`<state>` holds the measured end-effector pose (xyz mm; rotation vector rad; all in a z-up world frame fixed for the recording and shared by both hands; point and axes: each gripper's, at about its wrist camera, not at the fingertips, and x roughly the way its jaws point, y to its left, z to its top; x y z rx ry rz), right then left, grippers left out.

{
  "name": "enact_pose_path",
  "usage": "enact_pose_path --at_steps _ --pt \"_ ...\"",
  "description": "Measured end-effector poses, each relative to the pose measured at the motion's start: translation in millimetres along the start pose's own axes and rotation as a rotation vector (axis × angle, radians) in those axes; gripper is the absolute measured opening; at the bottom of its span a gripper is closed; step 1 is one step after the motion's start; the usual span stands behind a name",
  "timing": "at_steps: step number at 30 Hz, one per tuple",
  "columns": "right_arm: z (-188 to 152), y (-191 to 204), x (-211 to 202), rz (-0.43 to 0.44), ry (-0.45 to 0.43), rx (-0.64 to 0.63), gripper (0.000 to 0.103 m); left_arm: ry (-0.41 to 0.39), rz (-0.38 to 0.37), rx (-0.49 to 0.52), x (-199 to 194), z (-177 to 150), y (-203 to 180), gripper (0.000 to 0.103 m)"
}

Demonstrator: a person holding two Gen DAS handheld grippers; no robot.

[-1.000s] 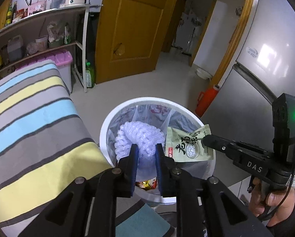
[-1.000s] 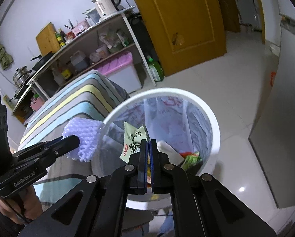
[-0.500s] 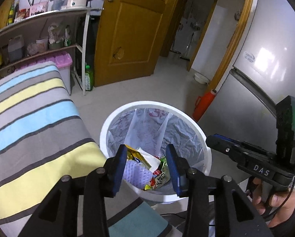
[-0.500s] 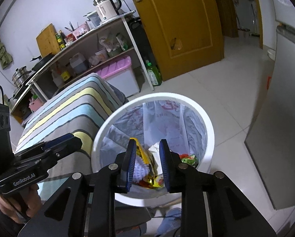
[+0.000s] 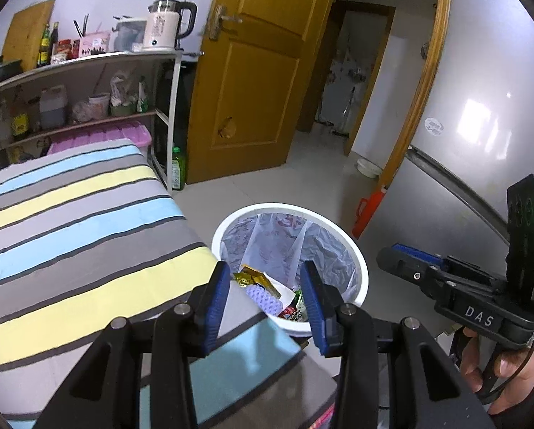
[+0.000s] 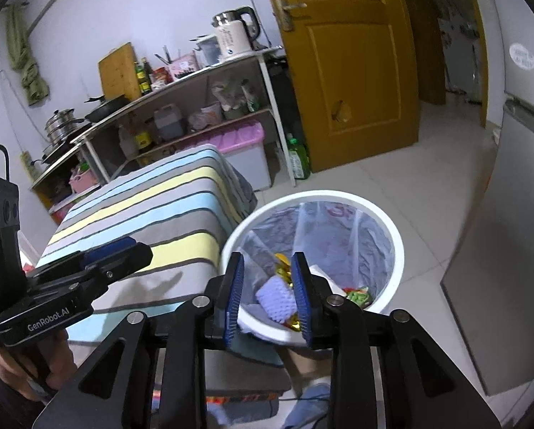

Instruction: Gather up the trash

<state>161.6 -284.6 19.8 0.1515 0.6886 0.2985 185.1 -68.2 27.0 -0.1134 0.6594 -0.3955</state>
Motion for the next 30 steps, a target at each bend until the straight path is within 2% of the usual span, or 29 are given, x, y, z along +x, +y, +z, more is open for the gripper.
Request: enact_pose_path --at_steps 15,30 --pt "-40.0 30.2 -47.3 -0.027 -0.081 -0.078 0.036 -0.063 0.05 0.031 -57.9 -43.6 -9.6 0.044" --pt "-73.4 39.5 -64.4 -0.047 -0.074 -0.102 0.037 -0.082 0.108 0.015 -83.0 -75.6 -7.4 0.046"
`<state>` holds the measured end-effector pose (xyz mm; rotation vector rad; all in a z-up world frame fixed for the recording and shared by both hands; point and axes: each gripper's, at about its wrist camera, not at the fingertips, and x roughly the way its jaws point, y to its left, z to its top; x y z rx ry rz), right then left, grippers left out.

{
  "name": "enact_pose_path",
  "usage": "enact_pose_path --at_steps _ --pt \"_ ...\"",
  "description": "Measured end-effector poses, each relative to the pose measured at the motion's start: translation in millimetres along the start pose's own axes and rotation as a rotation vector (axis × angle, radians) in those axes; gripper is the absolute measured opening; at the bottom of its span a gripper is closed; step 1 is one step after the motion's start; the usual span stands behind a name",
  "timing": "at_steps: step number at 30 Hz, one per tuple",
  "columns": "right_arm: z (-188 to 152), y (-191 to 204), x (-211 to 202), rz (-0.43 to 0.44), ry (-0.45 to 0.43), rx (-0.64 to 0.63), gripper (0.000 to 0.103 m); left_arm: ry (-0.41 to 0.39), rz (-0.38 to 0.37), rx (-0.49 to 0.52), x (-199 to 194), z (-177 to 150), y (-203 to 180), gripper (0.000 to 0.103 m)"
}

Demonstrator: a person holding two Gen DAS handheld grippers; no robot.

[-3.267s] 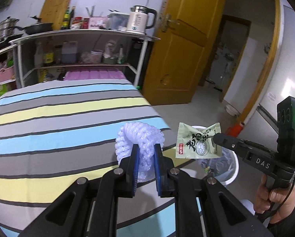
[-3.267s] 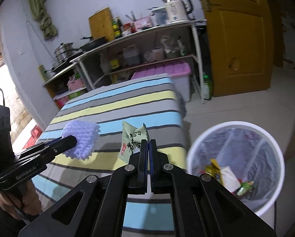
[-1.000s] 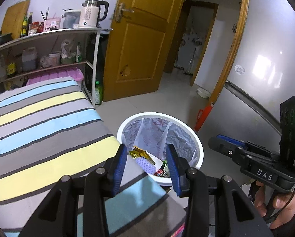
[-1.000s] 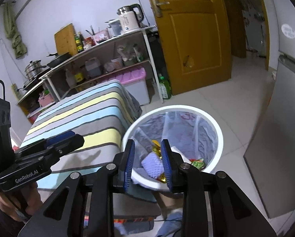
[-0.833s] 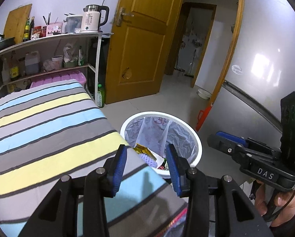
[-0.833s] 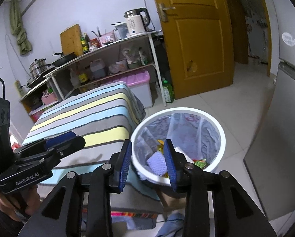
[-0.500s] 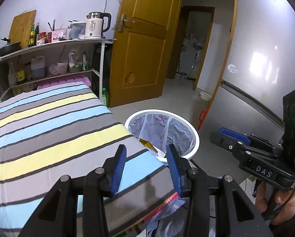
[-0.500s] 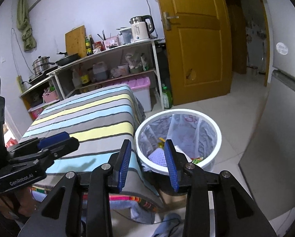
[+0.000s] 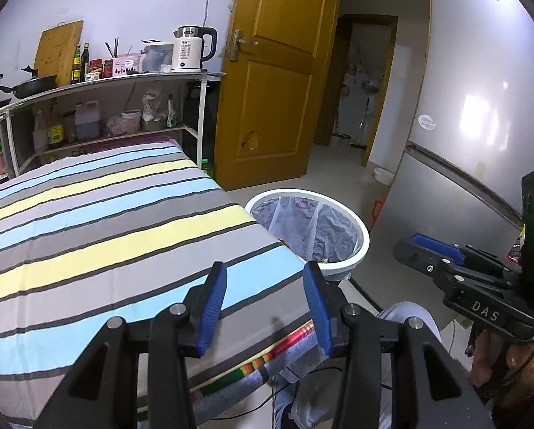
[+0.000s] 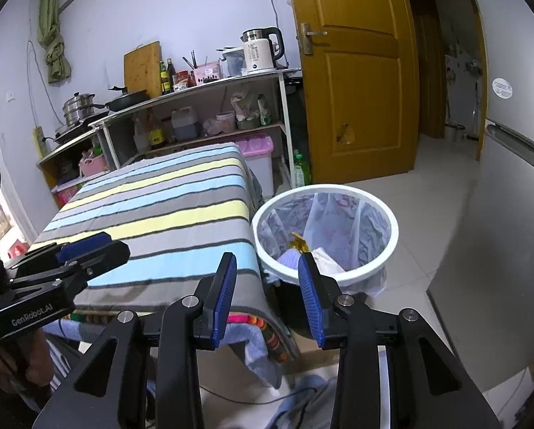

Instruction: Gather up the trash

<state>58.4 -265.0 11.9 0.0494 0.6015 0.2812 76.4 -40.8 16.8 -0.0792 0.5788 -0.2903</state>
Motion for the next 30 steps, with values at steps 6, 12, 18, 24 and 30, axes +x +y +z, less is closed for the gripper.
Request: enact_pose_path --at_steps 6,12,18,24,30 --pt "-2.7 0.0 -3.1 -0.013 0.001 -0.001 0.038 -0.007 0.007 -0.005 -1.7 -5.1 3.0 0.046" --pt "-3.0 0.4 -3.4 -0.014 0.002 0.0 0.038 -0.008 0.006 -0.007 -0.9 -7.1 1.4 0.046" --pt "-2.5 0.2 -3.3 -0.013 0.001 0.001 0.038 -0.009 0.004 -0.008 -0.6 -6.8 0.9 0.046" --pt "-4.0 0.9 -2.5 -0.015 0.001 -0.001 0.038 -0.006 0.0 -0.009 0.7 -7.5 -0.2 0.046" --pt "-4.1 0.8 -3.1 -0.015 0.002 0.001 0.038 -0.004 0.001 -0.009 1.7 -8.3 -0.7 0.046"
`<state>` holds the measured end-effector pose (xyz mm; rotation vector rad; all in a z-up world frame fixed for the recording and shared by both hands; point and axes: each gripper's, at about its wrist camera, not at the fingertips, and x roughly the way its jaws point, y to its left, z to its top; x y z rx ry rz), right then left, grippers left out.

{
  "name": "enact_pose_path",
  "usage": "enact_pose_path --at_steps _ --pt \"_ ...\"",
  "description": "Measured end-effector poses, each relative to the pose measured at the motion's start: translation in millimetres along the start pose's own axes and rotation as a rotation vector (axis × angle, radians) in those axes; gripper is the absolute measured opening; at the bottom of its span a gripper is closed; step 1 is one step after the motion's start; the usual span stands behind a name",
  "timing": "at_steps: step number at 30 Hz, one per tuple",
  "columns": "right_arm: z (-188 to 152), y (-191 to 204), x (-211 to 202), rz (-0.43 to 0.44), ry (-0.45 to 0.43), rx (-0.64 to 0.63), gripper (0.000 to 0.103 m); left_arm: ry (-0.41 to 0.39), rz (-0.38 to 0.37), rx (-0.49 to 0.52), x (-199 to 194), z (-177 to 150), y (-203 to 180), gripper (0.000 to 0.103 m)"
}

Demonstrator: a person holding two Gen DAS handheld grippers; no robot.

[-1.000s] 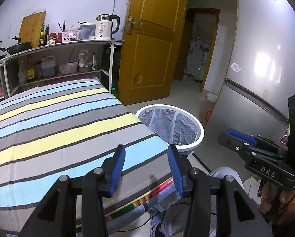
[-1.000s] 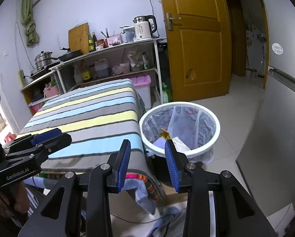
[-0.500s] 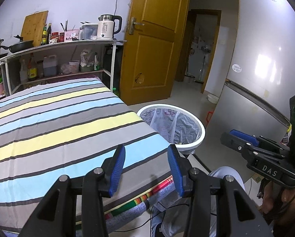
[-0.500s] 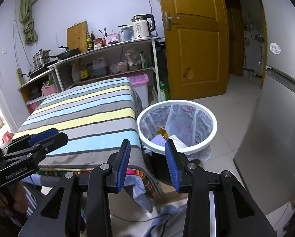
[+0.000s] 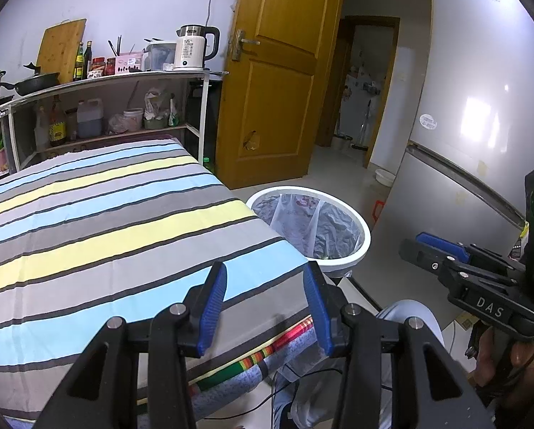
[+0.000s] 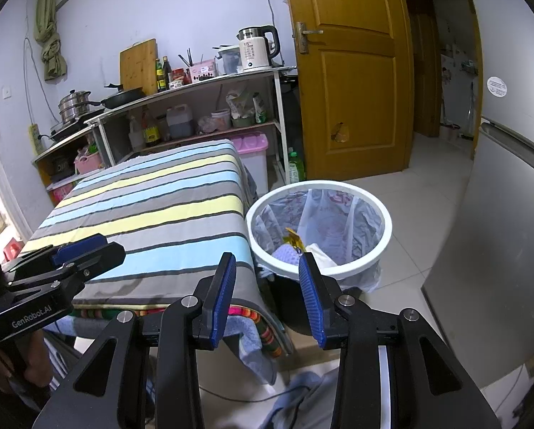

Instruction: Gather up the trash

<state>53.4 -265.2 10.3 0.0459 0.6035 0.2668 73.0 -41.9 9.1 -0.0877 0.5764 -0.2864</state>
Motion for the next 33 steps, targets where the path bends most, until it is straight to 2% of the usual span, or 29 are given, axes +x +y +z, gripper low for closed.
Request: enact_pose_path --at_steps 33 --pt "-3.4 -1.6 0.2 0.004 0.007 0.004 0.038 -0.012 0.016 0.018 -5.9 -2.8 -3.8 0.046"
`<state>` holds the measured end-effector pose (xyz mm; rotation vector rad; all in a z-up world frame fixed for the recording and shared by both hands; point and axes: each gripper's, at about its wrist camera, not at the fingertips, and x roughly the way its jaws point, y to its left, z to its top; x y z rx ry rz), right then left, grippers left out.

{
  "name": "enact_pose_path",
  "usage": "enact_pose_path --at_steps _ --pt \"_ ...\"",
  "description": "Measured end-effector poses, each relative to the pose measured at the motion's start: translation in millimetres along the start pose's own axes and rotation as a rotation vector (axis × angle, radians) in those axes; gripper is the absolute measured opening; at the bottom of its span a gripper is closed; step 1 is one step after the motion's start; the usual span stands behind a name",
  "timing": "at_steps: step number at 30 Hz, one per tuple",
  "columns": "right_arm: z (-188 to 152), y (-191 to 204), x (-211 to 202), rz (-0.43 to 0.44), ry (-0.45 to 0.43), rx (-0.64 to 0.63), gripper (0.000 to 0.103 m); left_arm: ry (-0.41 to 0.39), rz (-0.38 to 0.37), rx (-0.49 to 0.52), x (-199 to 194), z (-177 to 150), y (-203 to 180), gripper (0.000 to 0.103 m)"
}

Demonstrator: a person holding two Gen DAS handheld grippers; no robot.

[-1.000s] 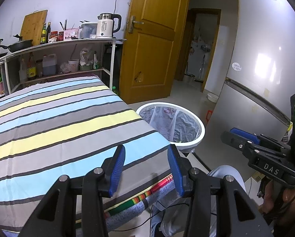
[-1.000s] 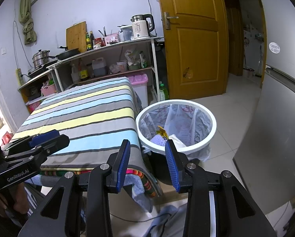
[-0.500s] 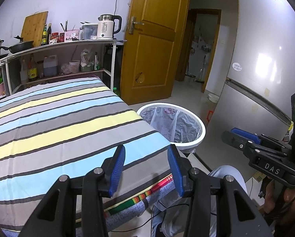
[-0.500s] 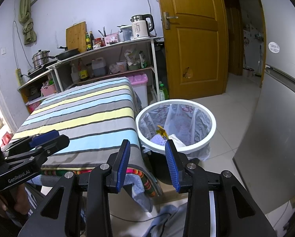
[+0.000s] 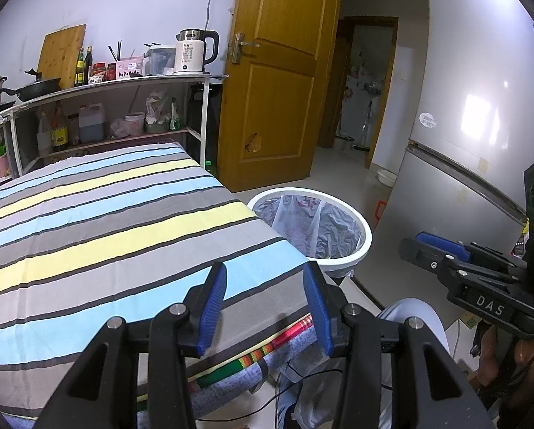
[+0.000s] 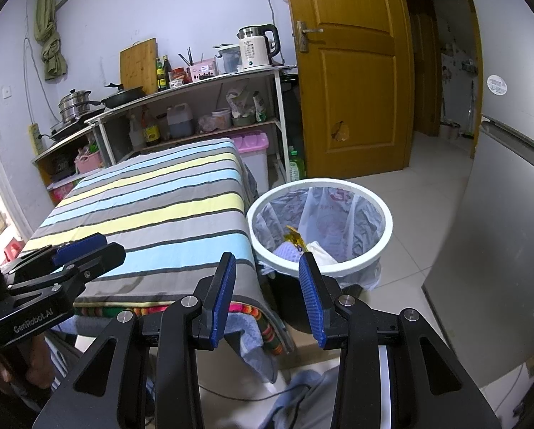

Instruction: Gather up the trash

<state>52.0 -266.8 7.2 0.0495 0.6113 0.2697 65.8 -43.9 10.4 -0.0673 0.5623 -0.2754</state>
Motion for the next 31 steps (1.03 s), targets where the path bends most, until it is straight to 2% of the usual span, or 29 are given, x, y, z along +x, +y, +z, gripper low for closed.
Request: enact_pose_path --at_steps 16,31 --pt "-0.5 0.5 -0.8 0.0 0.001 -0.001 0.038 -0.017 0.023 0.011 -3.7 1.0 -2.2 0.049" --pt "-0.9 0.4 0.0 0.0 0.004 -0.002 0.038 -0.011 0.006 -0.002 0.2 3.0 -2.1 0.049"
